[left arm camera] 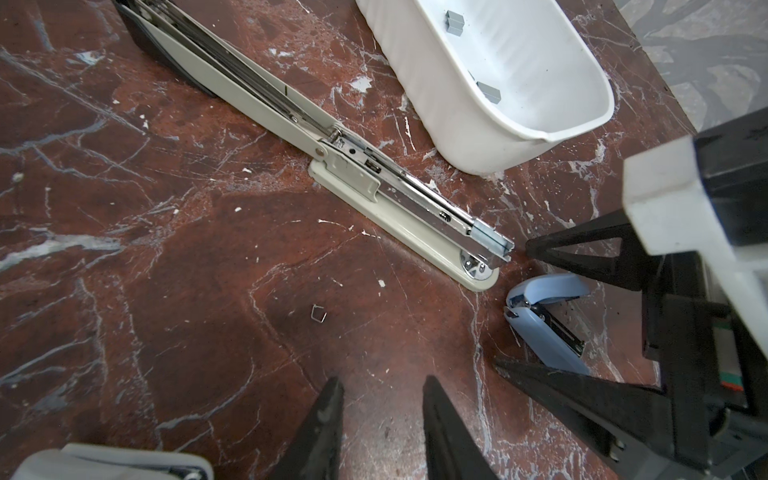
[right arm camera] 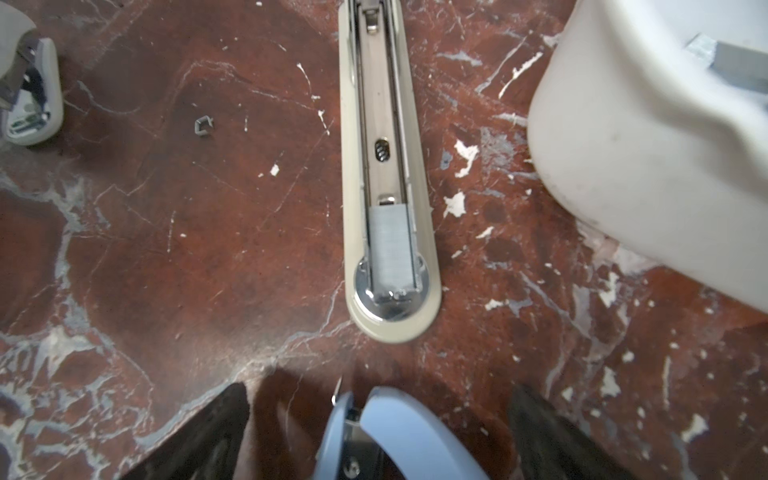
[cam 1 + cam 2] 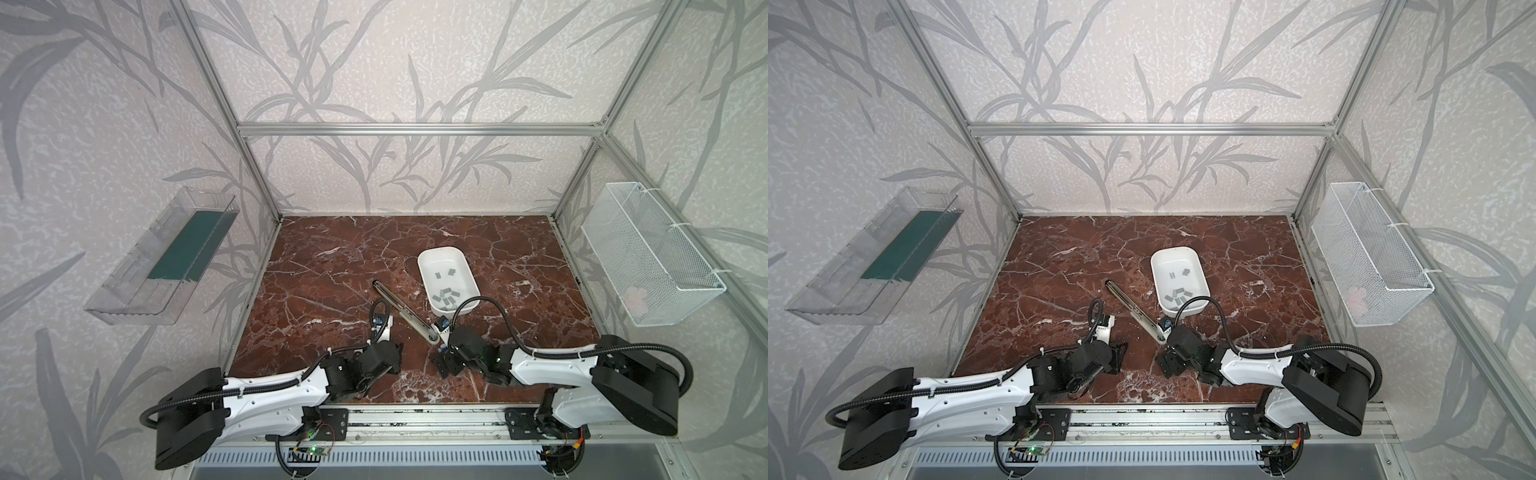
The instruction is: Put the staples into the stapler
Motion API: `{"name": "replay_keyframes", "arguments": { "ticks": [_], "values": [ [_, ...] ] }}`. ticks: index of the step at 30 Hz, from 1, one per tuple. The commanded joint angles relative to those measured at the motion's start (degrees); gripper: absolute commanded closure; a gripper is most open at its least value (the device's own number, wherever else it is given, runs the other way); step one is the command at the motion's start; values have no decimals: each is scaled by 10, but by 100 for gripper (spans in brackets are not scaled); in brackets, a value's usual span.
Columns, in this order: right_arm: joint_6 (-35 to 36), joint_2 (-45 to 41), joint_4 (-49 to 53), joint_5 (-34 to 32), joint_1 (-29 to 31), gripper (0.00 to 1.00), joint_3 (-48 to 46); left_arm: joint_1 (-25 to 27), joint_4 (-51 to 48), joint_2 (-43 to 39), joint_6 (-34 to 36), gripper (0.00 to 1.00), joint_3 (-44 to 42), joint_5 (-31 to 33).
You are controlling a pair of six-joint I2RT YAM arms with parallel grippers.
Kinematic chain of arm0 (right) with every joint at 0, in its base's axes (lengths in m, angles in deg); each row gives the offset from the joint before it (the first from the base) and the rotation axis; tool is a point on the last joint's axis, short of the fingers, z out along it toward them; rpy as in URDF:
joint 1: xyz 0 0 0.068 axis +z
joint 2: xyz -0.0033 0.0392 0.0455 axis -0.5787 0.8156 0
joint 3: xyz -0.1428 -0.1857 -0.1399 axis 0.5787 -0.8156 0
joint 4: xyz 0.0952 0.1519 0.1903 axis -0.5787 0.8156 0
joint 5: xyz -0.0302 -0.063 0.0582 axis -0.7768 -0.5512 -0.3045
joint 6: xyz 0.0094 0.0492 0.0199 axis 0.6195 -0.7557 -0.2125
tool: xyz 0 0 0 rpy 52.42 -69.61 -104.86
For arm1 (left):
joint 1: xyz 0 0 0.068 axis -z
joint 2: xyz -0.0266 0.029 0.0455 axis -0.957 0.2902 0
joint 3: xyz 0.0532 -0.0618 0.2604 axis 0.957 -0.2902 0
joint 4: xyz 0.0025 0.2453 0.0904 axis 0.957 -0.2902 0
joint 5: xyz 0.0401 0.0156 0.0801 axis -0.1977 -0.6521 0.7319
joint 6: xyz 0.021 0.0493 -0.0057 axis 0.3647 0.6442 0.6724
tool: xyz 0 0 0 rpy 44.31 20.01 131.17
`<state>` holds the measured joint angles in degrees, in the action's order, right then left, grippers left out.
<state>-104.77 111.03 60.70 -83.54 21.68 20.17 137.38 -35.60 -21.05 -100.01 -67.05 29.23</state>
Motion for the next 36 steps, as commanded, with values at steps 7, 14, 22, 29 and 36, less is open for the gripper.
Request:
{"name": "replay_keyframes", "arguments": {
  "ticks": [7, 14, 22, 29, 36],
  "values": [
    [-25, -80, 39, 23, 4, 3, -51, -3, 20, 4, -3, 65, 17, 1],
    [-31, -58, 19, 24, 6, 13, -53, -3, 21, 1, -5, 66, 13, 0],
    [-35, -19, 55, -27, 43, 38, -21, -3, 19, -5, -5, 66, 11, 5],
    [-52, -31, 91, -79, 82, 52, -11, -3, 29, 1, -8, 66, 10, 1],
    [-59, -38, 85, -92, 93, 67, -14, -3, 30, 0, -8, 66, 10, 0]
  ]
}}
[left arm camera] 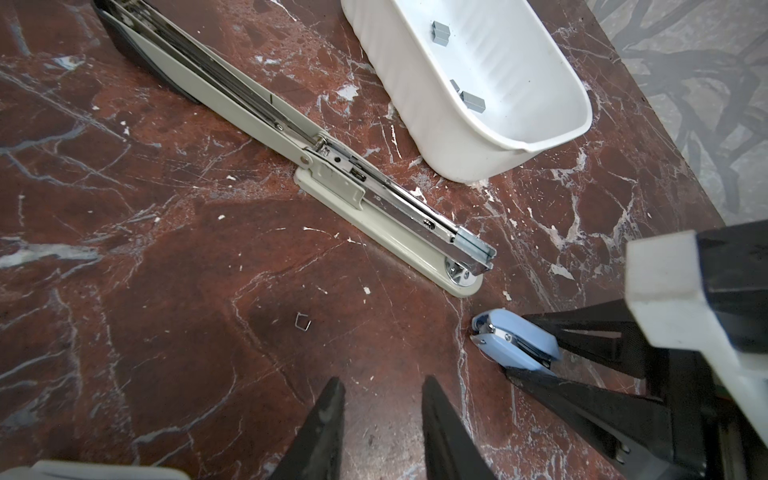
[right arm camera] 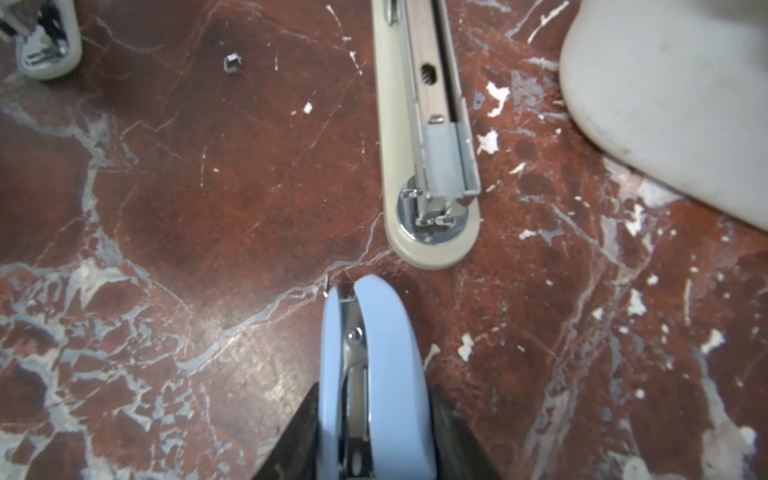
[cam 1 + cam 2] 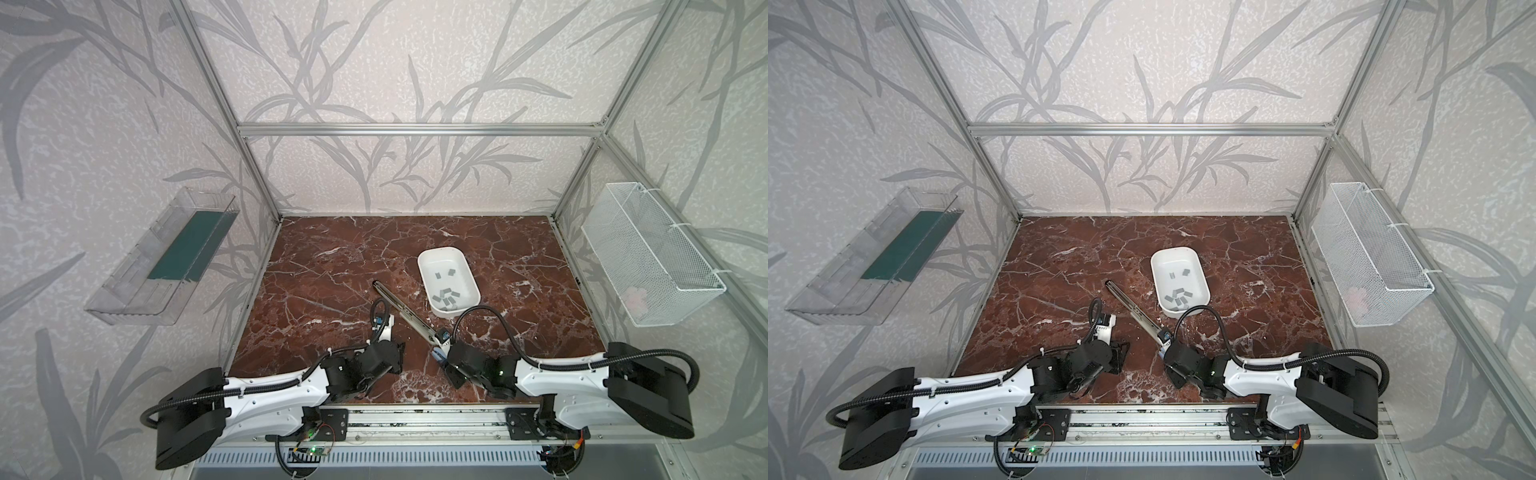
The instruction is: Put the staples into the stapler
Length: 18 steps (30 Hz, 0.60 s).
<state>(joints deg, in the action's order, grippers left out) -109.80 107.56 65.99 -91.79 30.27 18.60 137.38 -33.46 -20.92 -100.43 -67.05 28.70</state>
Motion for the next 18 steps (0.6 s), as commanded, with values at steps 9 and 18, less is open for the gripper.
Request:
{"name": "replay_keyframes", "arguments": {
  "ticks": [9, 18],
  "values": [
    [-2, 31, 95, -88, 68, 70, 71, -5, -52, -24, -20, 66, 24, 32],
    [-25, 216, 317, -292, 154, 64, 294, -163, -277, -157, -48, 61, 59, -21]
  ]
}}
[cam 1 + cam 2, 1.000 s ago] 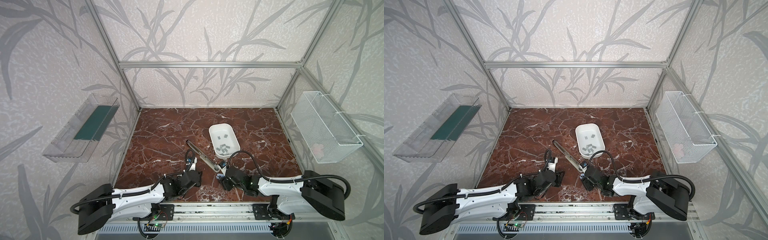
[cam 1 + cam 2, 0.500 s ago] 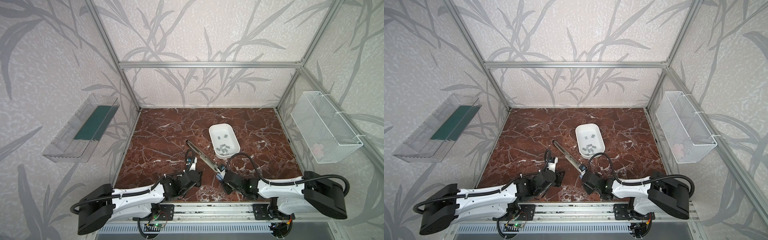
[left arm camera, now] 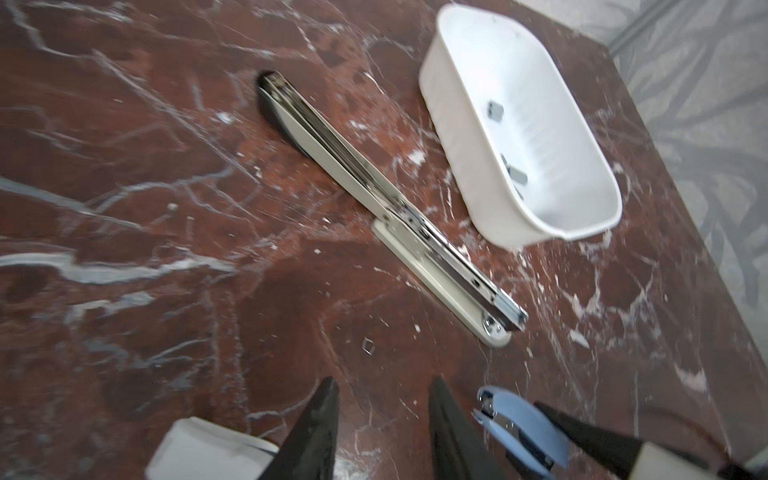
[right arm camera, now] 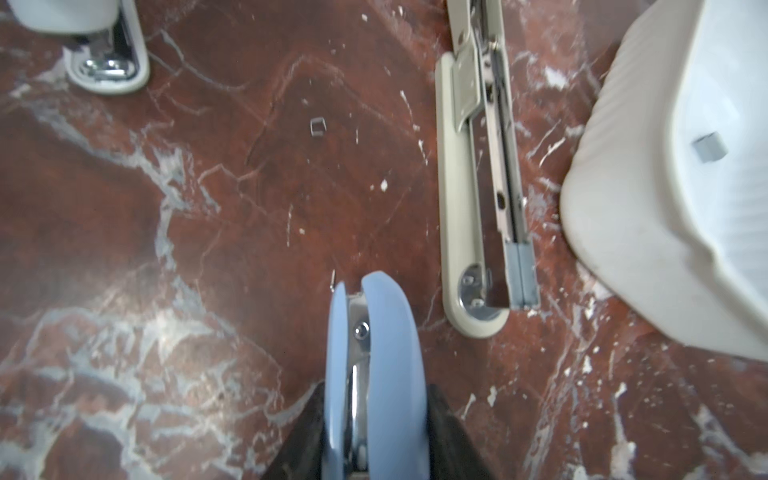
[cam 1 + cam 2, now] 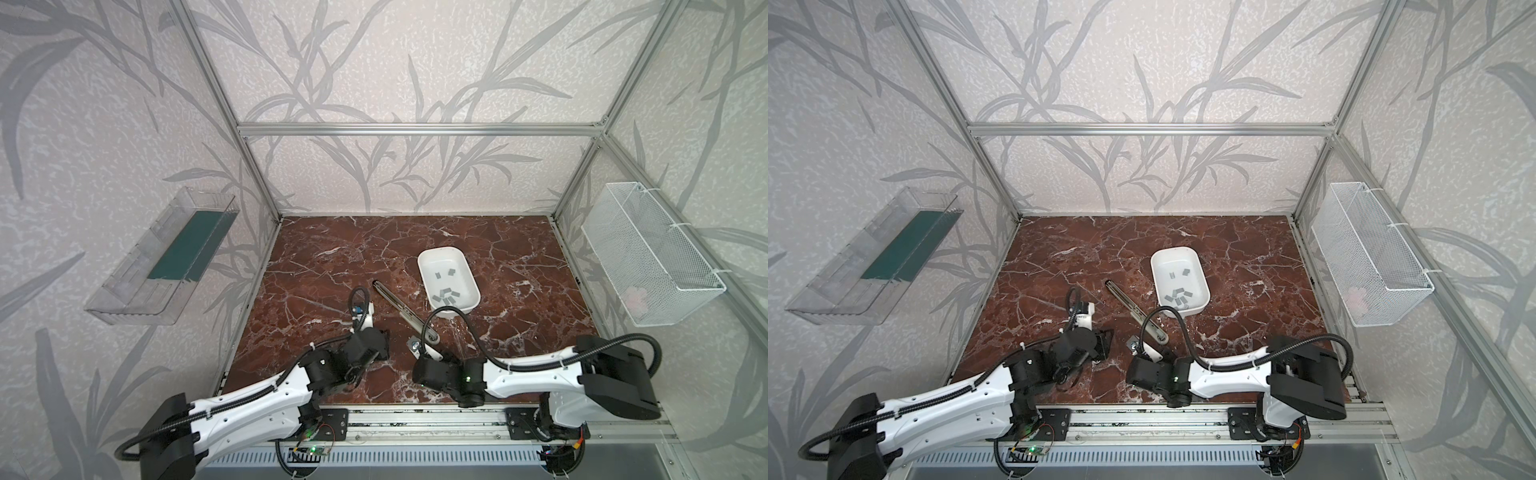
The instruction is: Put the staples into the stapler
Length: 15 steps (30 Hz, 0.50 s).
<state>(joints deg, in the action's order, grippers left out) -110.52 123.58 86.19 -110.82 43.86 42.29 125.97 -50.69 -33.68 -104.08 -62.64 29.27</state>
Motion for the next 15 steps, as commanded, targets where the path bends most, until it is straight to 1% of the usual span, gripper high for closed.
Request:
{"name": "replay_keyframes", "arguments": {
  "ticks": [1, 3, 5, 6, 7, 9, 11, 15],
  "values": [
    [-29, 97, 150, -124, 26, 64, 89, -67, -115, -40, -8, 61, 16, -41],
    [-55, 183, 243, -165, 38, 64, 170, -95, -134, -62, 1, 61, 18, -61],
    [-77, 252, 318, -201, 51, 64, 237, -103, -148, -83, 7, 61, 21, -63],
    [-81, 281, 345, -208, 57, 63, 264, -107, -154, -93, 9, 61, 22, -62],
    [-77, 296, 355, -208, 63, 60, 280, -110, -159, -100, 10, 61, 22, -62],
    [-51, 312, 342, -191, 72, 56, 292, -114, -162, -112, 12, 61, 19, -68],
    [-32, 309, 324, -166, 77, 53, 290, -118, -166, -115, 12, 61, 18, -71],
    [6, 278, 290, -133, 85, 40, 269, -119, -164, -120, 13, 61, 16, -73]
  ]
}}
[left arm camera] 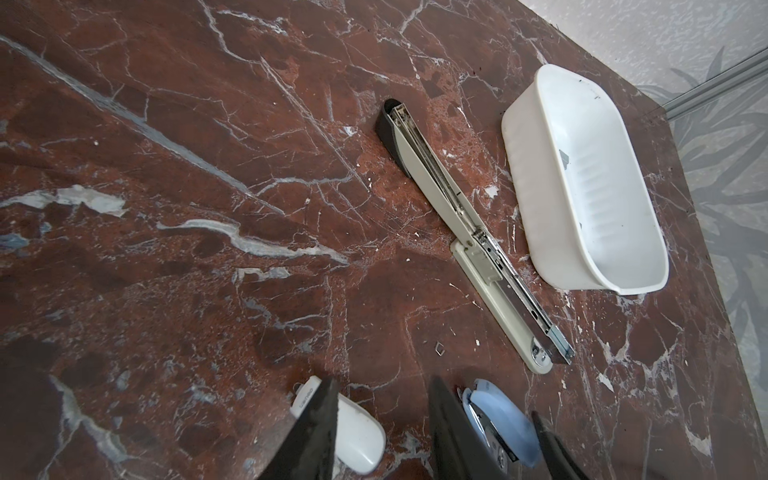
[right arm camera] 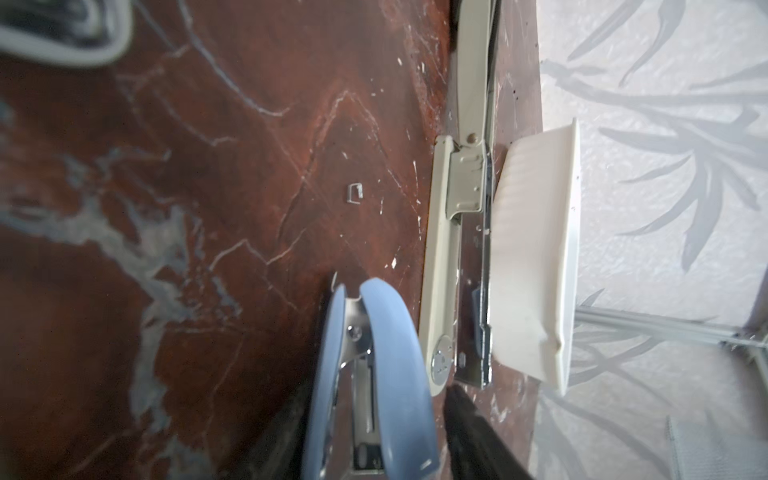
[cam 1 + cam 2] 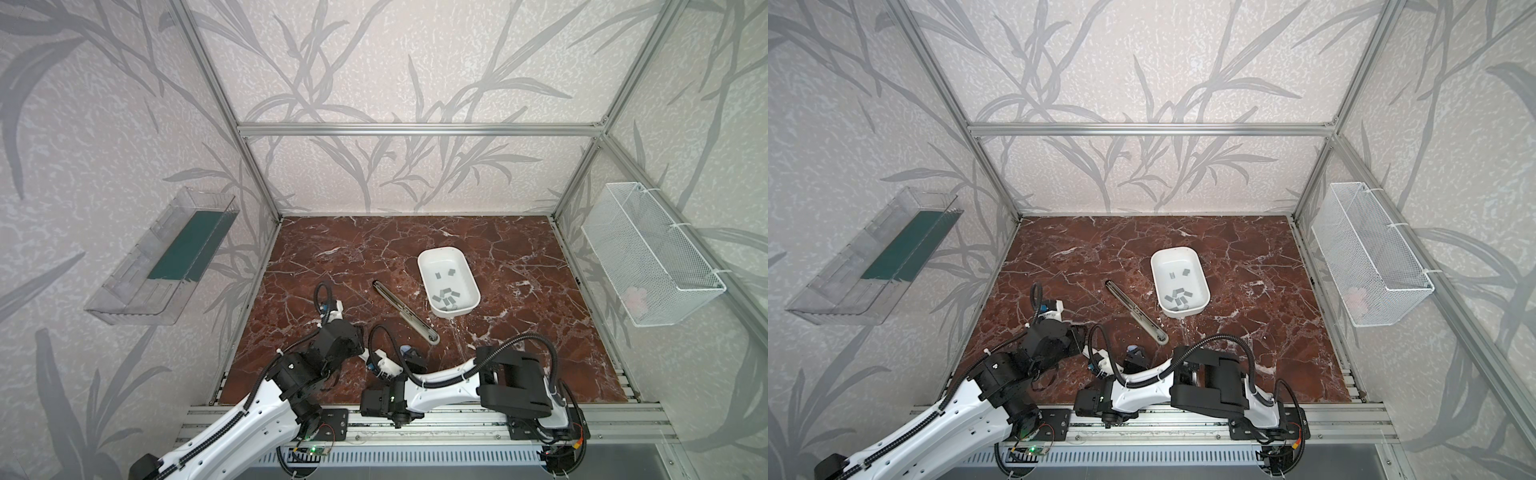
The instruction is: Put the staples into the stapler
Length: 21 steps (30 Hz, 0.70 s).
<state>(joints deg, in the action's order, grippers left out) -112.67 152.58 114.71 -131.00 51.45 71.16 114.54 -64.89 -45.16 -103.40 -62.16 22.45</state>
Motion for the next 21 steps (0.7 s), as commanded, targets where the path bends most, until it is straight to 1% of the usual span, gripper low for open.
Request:
{"name": "replay_keyframes", "arguments": {
  "ticks": [1, 3, 6, 12, 14, 16, 18, 21],
  "values": [
    [44, -27, -20, 87, 12, 38, -30, -5, -21, -6, 8, 61, 11, -5],
    [70, -67, -69, 131, 12, 31, -59, -6, -20, -5, 10, 61, 14, -5],
    [98, -120, -110, 166, 9, 25, -80, -9, -21, 1, 18, 61, 26, -11],
    [138, -224, -169, 223, -11, 20, -109, -14, -32, 19, 37, 61, 62, -12],
    [133, -266, -186, 257, -37, 20, -126, -15, -33, 22, 41, 61, 69, -15],
    [115, -296, -207, 318, -81, 21, -153, -16, -33, 23, 42, 61, 72, -17],
    [94, -330, -238, 376, -121, 24, -197, -16, -33, 22, 42, 61, 72, -18],
    [76, -373, -290, 442, -156, 23, -266, -18, -31, 21, 43, 61, 66, -19]
  ]
}}
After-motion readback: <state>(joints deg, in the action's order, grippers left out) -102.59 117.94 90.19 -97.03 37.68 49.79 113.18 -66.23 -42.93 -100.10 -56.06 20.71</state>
